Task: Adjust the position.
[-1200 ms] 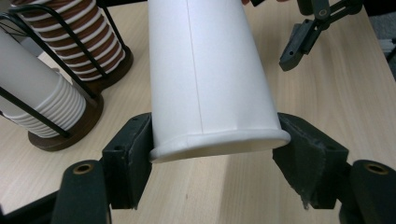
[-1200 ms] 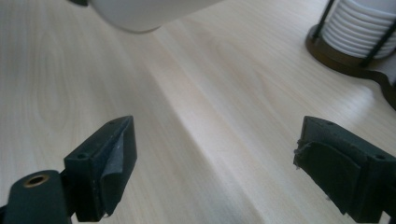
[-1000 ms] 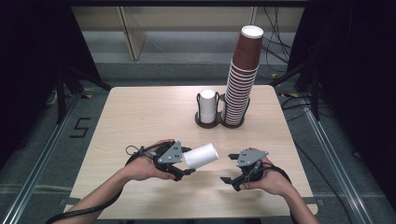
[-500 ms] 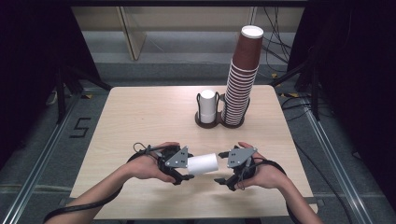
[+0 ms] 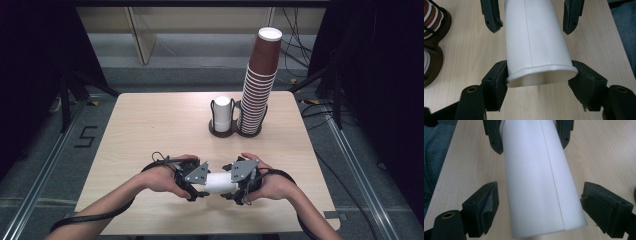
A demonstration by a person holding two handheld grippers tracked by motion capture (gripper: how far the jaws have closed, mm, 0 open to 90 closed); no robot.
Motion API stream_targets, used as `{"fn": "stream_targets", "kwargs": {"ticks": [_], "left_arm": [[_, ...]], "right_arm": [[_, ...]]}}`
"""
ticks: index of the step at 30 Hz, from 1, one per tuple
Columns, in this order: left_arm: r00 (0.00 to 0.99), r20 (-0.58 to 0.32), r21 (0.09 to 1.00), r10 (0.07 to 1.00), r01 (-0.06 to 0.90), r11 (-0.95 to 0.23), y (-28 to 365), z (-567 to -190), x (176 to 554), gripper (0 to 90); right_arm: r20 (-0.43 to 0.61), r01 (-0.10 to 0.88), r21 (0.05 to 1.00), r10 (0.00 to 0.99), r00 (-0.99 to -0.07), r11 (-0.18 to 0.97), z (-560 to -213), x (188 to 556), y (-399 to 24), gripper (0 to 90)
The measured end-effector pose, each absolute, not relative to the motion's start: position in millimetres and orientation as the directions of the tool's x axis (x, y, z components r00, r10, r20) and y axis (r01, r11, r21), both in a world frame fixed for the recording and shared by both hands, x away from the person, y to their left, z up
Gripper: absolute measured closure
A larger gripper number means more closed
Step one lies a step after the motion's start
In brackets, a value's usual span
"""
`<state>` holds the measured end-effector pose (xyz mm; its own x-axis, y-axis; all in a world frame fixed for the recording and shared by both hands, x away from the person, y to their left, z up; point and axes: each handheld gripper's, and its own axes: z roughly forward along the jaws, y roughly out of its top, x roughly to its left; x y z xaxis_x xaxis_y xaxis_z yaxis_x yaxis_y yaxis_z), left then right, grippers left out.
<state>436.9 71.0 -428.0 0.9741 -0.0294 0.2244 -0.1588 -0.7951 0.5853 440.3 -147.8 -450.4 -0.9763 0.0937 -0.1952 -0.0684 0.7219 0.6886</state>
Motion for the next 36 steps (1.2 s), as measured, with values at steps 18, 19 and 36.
{"fn": "stream_targets", "kwargs": {"ticks": [18, 19, 36], "left_arm": [[0.975, 0.222, 0.584, -0.032, -0.159, -0.796, 66.5, -432.2, 433.0, 18.7], [0.974, 0.223, 0.586, -0.021, -0.151, -0.796, 67.6, -432.8, 433.2, 14.0], [0.983, 0.091, 0.818, 0.159, 0.018, -0.575, 97.2, -431.6, 444.8, 9.6]], "right_arm": [[-0.246, -0.16, 0.664, 0.011, -0.969, 0.73, -457.0, 436.6, -145.0, 33.0], [-0.227, -0.129, 0.668, 0.036, -0.973, 0.733, -459.1, 433.9, -148.1, 32.9], [-0.214, -0.064, 0.879, 0.271, -0.938, 0.472, -466.6, 433.2, -182.1, 32.1]]}}
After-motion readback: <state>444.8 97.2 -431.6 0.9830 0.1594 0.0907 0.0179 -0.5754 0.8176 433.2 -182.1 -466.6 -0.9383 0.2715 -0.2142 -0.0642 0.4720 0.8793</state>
